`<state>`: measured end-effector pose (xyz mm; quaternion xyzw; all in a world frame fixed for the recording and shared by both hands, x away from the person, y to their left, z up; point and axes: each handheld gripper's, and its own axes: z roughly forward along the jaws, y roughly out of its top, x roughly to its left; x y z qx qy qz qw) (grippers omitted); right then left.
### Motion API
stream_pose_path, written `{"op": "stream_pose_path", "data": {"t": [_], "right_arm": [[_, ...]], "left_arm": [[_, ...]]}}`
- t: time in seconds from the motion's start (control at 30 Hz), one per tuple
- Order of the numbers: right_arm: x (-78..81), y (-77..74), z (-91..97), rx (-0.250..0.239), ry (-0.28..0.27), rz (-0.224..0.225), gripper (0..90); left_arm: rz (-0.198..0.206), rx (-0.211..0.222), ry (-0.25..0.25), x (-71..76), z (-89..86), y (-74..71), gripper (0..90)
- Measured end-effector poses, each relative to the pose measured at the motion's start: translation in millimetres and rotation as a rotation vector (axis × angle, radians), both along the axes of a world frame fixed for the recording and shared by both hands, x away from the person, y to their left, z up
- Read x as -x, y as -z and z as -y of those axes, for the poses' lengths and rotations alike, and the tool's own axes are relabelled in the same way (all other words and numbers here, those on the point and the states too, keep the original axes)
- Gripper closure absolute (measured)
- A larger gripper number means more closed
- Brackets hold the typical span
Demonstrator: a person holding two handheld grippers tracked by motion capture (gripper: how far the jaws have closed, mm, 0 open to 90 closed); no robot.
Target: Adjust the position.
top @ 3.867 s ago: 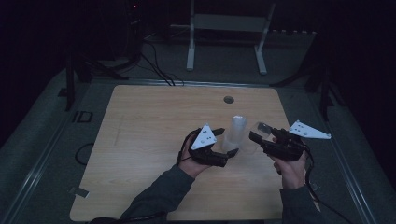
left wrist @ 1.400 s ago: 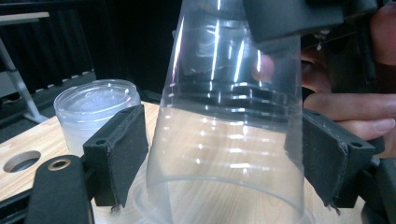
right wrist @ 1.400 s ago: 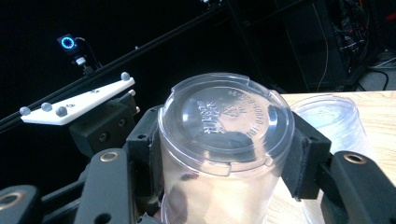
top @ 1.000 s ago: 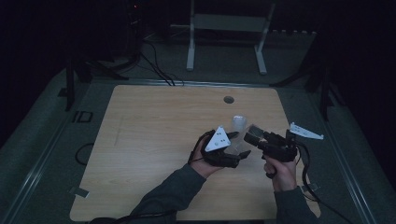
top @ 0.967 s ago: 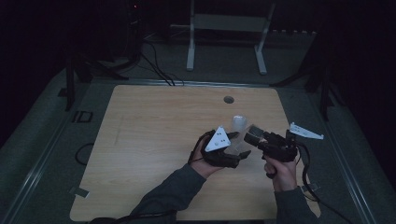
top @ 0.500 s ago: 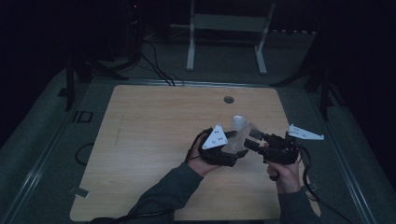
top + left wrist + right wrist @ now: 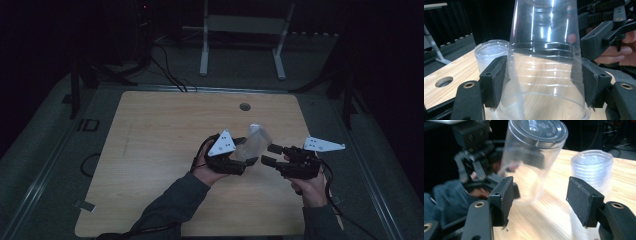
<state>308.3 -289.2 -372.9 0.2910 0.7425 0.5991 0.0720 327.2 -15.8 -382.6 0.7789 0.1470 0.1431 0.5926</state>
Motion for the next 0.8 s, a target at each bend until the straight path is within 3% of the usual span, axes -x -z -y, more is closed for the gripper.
{"op": "stream_pose_path", "data": {"t": [0.1, 0.2, 0.23, 0.33, 0.37, 0.4, 0.5, 0.8], "right_arm": [[0.6, -3.1, -0.2, 0.073, 0.013, 0.020, 41.0], [0.8, -4.1, -0.6, 0.108, 0.019, 0.027, 42.0], [2.0, -5.8, -2.8, 0.186, 0.021, 0.047, 43.3], [4.9, -7.8, -6.3, 0.286, 0.020, 0.075, 43.8], [4.9, -7.8, -6.3, 0.286, 0.020, 0.075, 43.8], [7.1, -9.1, -9.1, 0.362, 0.004, 0.097, 45.3], [9.2, -10.1, -11.9, 0.420, -0.026, 0.115, 45.9], [9.0, -16.2, -14.9, 0.517, -0.050, 0.132, 46.0]], "left_arm": [[-0.001, -0.016, 0.012, -0.3, -0.6, -0.6, 31.1], [-0.002, -0.026, 0.021, 0.2, -0.6, -1.1, 31.1], [-0.002, -0.028, 0.024, 0.2, -0.6, -1.2, 31.1], [-0.004, -0.037, 0.032, 0.2, -0.7, -1.6, 31.1], [-0.004, -0.037, 0.032, 0.2, -0.7, -1.6, 31.1], [-0.005, -0.049, 0.042, 0.2, -0.1, -1.9, 31.1], [-0.005, -0.058, 0.047, 0.0, 0.0, -2.1, 31.1], [-0.007, -0.080, 0.065, -1.6, -3.3, -5.2, 31.1]]}}
